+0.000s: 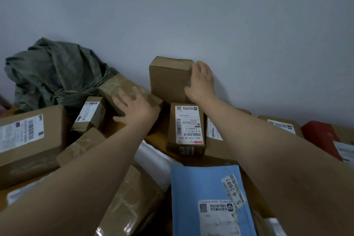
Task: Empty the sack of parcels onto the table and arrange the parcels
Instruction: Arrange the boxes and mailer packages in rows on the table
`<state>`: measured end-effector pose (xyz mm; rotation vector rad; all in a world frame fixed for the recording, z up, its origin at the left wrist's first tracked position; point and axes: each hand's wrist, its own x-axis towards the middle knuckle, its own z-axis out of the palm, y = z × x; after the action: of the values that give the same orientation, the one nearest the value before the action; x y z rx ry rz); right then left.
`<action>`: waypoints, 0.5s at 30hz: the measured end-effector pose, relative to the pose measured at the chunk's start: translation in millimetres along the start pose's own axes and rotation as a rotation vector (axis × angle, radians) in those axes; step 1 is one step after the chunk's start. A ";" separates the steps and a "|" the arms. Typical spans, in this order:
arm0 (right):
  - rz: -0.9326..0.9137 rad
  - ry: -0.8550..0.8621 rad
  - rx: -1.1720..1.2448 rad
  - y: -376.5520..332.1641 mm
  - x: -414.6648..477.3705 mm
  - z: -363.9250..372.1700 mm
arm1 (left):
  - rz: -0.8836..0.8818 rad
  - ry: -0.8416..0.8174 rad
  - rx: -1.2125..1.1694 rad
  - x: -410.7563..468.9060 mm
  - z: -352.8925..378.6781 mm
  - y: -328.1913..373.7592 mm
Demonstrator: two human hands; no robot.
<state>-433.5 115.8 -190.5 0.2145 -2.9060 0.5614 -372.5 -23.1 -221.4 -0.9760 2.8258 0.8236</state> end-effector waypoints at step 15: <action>-0.105 -0.159 -0.235 -8.7 33.0 -6.1 | -0.244 -0.054 -0.176 30.1 16.1 16.9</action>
<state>-463.3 106.6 -175.3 0.3915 -3.0566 0.1919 -408.6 -20.8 -233.4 -1.2680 2.5548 1.0609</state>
